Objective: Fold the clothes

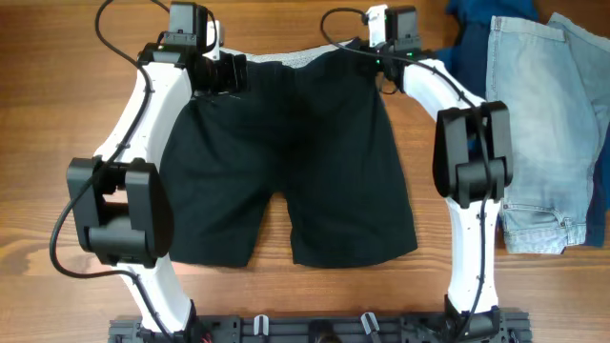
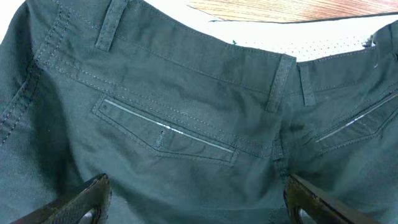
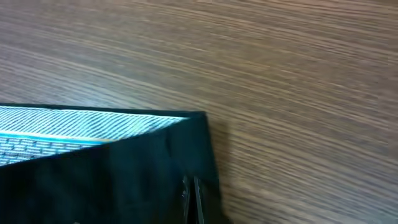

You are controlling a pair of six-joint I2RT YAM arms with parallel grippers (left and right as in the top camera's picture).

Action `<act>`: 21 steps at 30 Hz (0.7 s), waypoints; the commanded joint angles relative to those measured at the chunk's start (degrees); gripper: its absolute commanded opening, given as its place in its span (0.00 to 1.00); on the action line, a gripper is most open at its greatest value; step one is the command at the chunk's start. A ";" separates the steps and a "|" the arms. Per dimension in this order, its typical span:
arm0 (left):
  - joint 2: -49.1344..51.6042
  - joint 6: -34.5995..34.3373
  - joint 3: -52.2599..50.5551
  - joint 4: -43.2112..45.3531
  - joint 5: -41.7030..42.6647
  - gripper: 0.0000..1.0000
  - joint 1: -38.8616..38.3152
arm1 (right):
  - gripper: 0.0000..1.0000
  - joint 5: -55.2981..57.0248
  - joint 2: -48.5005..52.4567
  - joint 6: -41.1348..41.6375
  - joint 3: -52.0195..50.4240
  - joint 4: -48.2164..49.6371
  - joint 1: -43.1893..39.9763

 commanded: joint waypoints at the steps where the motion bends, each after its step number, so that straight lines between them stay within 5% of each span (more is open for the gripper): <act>1: 0.50 -0.55 0.39 -0.11 -0.59 0.89 -0.22 | 0.04 1.46 -4.68 2.62 0.57 -0.28 -1.18; 6: 0.50 -0.52 0.39 -1.40 -1.27 0.89 -0.15 | 0.08 -1.42 -5.14 0.37 0.57 -4.17 -2.05; 7: 0.50 -0.52 0.39 -1.60 -1.44 0.89 -0.15 | 0.40 -2.91 -5.14 -0.90 0.57 -4.81 -2.05; 8: 0.50 -0.52 0.39 -1.73 -1.42 0.89 -0.15 | 0.63 -3.82 -5.14 -1.53 0.57 -4.87 -2.05; 9: 0.50 -0.55 0.39 -1.75 -1.42 0.89 -0.15 | 0.74 -4.50 -4.94 -2.05 0.55 -4.68 -2.05; 21: 0.50 -0.52 0.39 -2.08 -1.42 0.90 -0.17 | 0.75 -10.23 -1.42 -2.10 0.55 -5.42 -2.05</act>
